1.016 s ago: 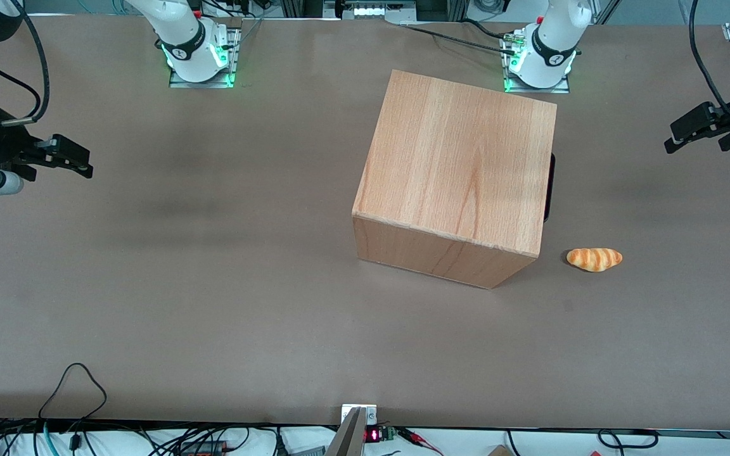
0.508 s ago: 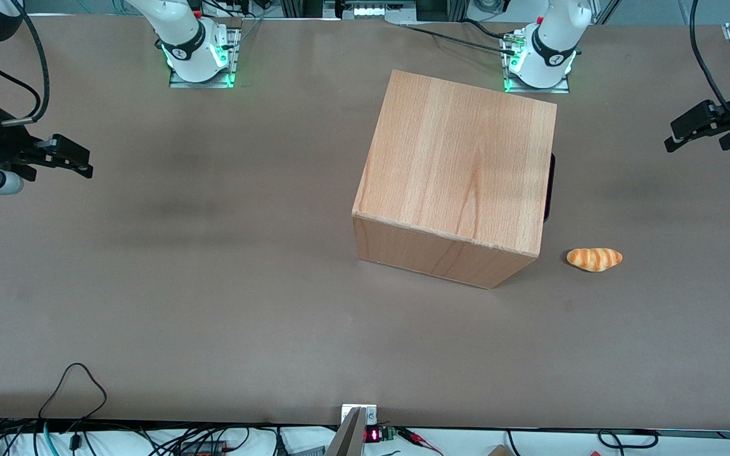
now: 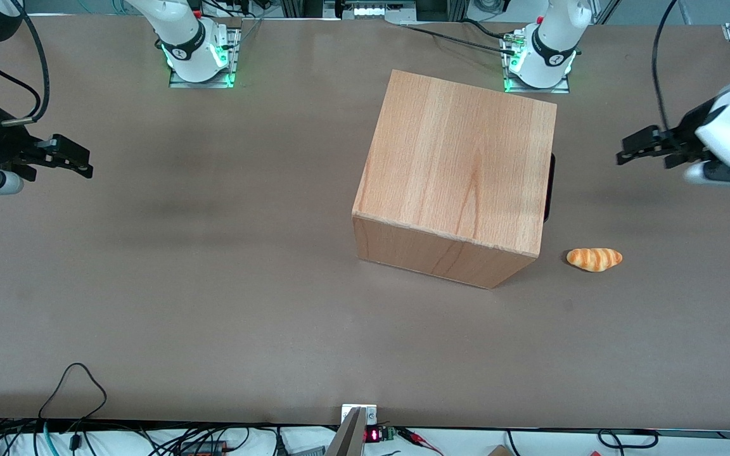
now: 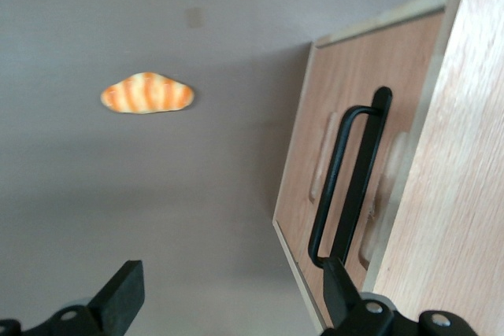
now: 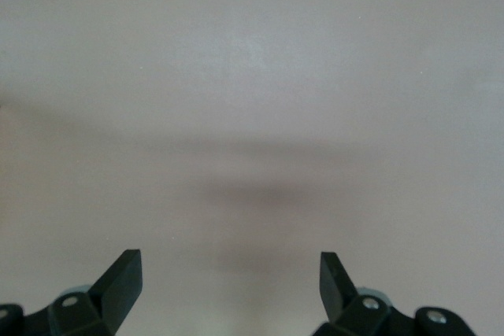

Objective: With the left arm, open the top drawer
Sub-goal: 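Move the left gripper toward the black drawer handle on the wooden cabinet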

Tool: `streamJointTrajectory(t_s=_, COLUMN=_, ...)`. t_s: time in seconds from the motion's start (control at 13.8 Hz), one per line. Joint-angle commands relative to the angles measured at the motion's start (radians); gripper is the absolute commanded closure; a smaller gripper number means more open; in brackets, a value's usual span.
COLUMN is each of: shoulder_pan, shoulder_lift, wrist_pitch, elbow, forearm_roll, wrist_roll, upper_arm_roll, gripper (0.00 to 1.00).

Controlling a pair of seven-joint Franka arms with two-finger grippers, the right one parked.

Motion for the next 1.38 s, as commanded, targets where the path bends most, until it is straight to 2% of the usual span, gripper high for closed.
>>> streamJointTrajectory(t_s=0.0, shoulder_pan=-0.004, shoulder_lift=-0.002, wrist_pitch=0.05, elbow=-0.066, forearm_roll=-0.056, wrist_roll=0.057, upper_arm_roll=-0.001, gripper=0.0)
streamJointTrajectory(t_s=0.36, shoulder_pan=-0.008, shoulder_lift=0.045, wrist_pitch=0.196, elbow=-0.177, forearm_roll=-0.125, wrist_roll=0.255, upper_arm_roll=-0.007, gripper=0.0)
streamJointTrajectory(t_s=0.58, shoulder_pan=-0.01, shoulder_lift=0.065, wrist_pitch=0.233, elbow=-0.223, forearm_roll=-0.18, wrist_roll=0.274, upper_arm_roll=-0.013, gripper=0.0)
streamJointTrajectory(t_s=1.31, shoulder_pan=-0.018, shoulder_lift=0.105, wrist_pitch=0.287, elbow=-0.24, forearm_roll=-0.2, wrist_roll=0.274, upper_arm_roll=-0.03, gripper=0.0)
